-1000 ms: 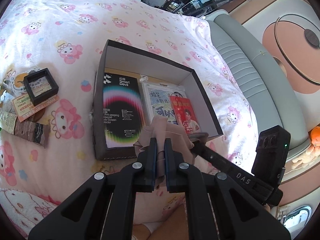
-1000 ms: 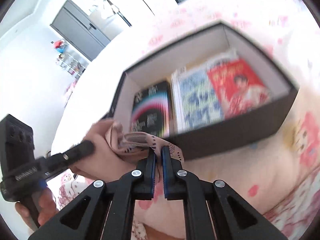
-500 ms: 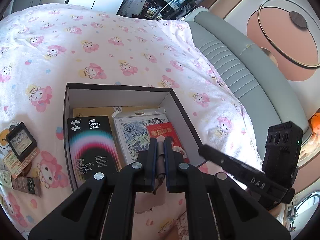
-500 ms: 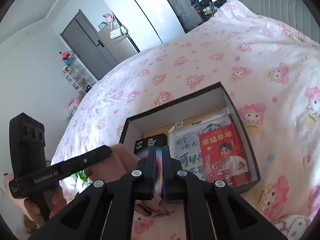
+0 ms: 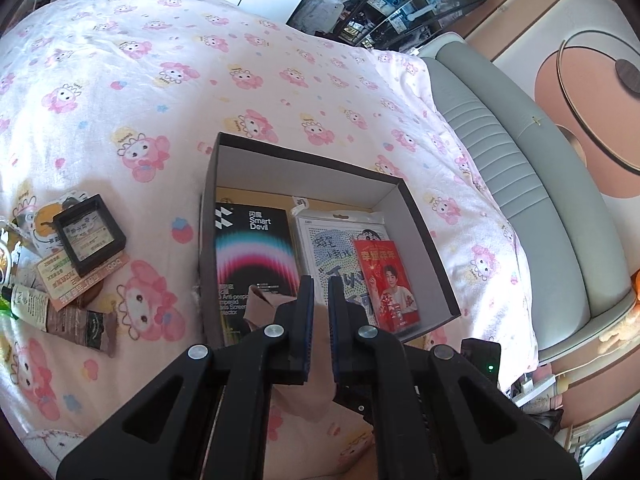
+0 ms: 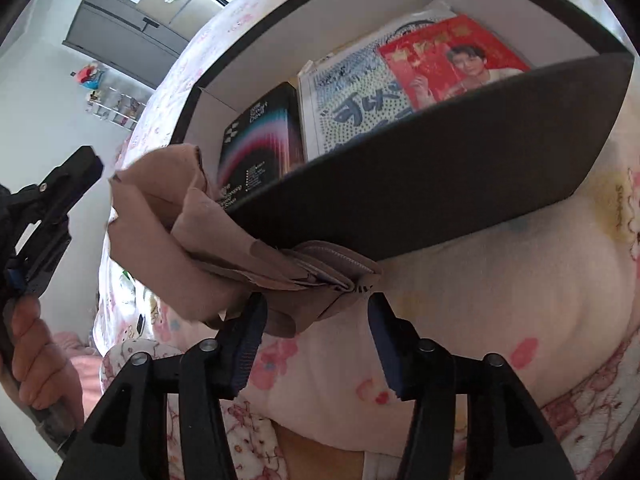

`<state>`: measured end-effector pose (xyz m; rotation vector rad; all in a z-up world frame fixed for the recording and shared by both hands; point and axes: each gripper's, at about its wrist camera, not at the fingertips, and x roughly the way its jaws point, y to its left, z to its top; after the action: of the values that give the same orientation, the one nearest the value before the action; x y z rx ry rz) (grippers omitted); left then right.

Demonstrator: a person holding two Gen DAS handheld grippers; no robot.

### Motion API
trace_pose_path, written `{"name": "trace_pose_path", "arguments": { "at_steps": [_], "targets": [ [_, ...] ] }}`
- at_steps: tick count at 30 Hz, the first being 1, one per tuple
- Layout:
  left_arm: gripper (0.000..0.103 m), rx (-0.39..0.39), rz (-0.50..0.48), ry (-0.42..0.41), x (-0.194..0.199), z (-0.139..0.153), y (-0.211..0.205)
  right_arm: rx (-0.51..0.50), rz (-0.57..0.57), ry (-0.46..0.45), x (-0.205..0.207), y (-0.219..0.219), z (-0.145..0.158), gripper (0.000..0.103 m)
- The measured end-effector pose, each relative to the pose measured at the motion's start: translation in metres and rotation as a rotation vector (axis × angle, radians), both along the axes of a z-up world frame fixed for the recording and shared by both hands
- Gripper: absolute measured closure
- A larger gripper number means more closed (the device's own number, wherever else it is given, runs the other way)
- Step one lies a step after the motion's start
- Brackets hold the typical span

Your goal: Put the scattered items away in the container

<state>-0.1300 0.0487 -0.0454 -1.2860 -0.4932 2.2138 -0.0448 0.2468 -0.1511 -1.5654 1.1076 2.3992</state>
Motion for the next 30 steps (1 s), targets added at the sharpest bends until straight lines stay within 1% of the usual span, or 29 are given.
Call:
{"name": "trace_pose_path", "arguments": {
  "at_steps": [2, 6, 7, 8, 10, 11, 12, 13, 15, 16, 17, 18, 19, 21, 23, 24, 25, 26, 28, 30],
  "targets": [
    [0.098, 0.0, -0.002, -0.007, 0.002, -0.004, -0.007, 0.015, -0.028, -0.012, -0.002, -0.001, -0.009, 0.054],
    [0.098, -0.04, -0.03, -0.029, 0.012, -0.018, -0.011, 0.006, -0.066, -0.061, -0.006, -0.002, -0.03, 0.054],
    [0.096, -0.042, -0.033, -0.038, 0.014, -0.021, -0.013, 0.005, -0.075, -0.06, -0.006, -0.002, -0.032, 0.054],
    [0.092, -0.037, -0.036, -0.049, 0.016, -0.025, -0.014, 0.008, -0.085, -0.05, -0.006, -0.002, -0.033, 0.054],
    [0.065, -0.014, -0.03, -0.072, 0.017, -0.032, -0.016, 0.015, -0.092, -0.044, -0.008, -0.002, -0.033, 0.052],
    [0.061, 0.0, -0.029, -0.082, 0.016, -0.034, -0.017, 0.015, -0.09, -0.046, -0.01, -0.002, -0.035, 0.051],
    [0.061, 0.008, -0.033, -0.087, 0.016, -0.035, -0.015, 0.015, -0.088, -0.047, -0.012, -0.003, -0.036, 0.051],
    [0.059, 0.002, -0.039, -0.087, 0.015, -0.036, -0.012, 0.018, -0.086, -0.044, -0.012, -0.004, -0.036, 0.051],
    [0.055, -0.032, -0.047, -0.08, 0.011, -0.037, -0.003, 0.029, -0.077, -0.024, -0.011, -0.007, -0.034, 0.052],
    [0.055, -0.048, -0.057, -0.083, 0.009, -0.038, 0.003, 0.023, -0.068, -0.007, -0.011, -0.008, -0.033, 0.058],
    [0.055, -0.063, -0.066, -0.089, 0.005, -0.04, 0.008, 0.007, -0.061, 0.013, -0.01, -0.009, -0.032, 0.075],
    [0.055, -0.08, -0.075, -0.096, 0.002, -0.042, 0.013, -0.012, -0.056, 0.025, -0.009, -0.009, -0.031, 0.083],
    [0.055, -0.095, -0.083, -0.102, 0.0, -0.044, 0.018, -0.019, -0.054, 0.03, -0.009, -0.009, -0.029, 0.086],
    [0.055, -0.12, -0.096, -0.123, -0.005, -0.049, 0.025, 0.004, -0.05, 0.046, -0.008, -0.01, -0.023, 0.091],
    [0.055, -0.128, -0.111, -0.141, -0.007, -0.054, 0.03, 0.011, -0.048, 0.061, -0.006, -0.01, -0.018, 0.094],
    [0.057, -0.124, -0.117, -0.153, -0.006, -0.056, 0.031, 0.01, -0.049, 0.07, -0.004, -0.009, -0.016, 0.095],
    [0.068, -0.12, -0.126, -0.156, -0.006, -0.058, 0.031, 0.012, -0.053, 0.075, -0.003, -0.009, -0.013, 0.096],
    [0.074, -0.117, -0.14, -0.163, -0.004, -0.059, 0.032, 0.014, -0.057, 0.083, -0.001, -0.007, -0.011, 0.097],
    [0.084, -0.122, -0.146, -0.165, -0.002, -0.06, 0.033, 0.014, -0.061, 0.096, 0.001, -0.005, -0.006, 0.097],
    [0.091, -0.116, -0.157, -0.16, 0.001, -0.059, 0.033, 0.015, -0.067, 0.113, 0.004, -0.003, 0.002, 0.098]
  ]
}}
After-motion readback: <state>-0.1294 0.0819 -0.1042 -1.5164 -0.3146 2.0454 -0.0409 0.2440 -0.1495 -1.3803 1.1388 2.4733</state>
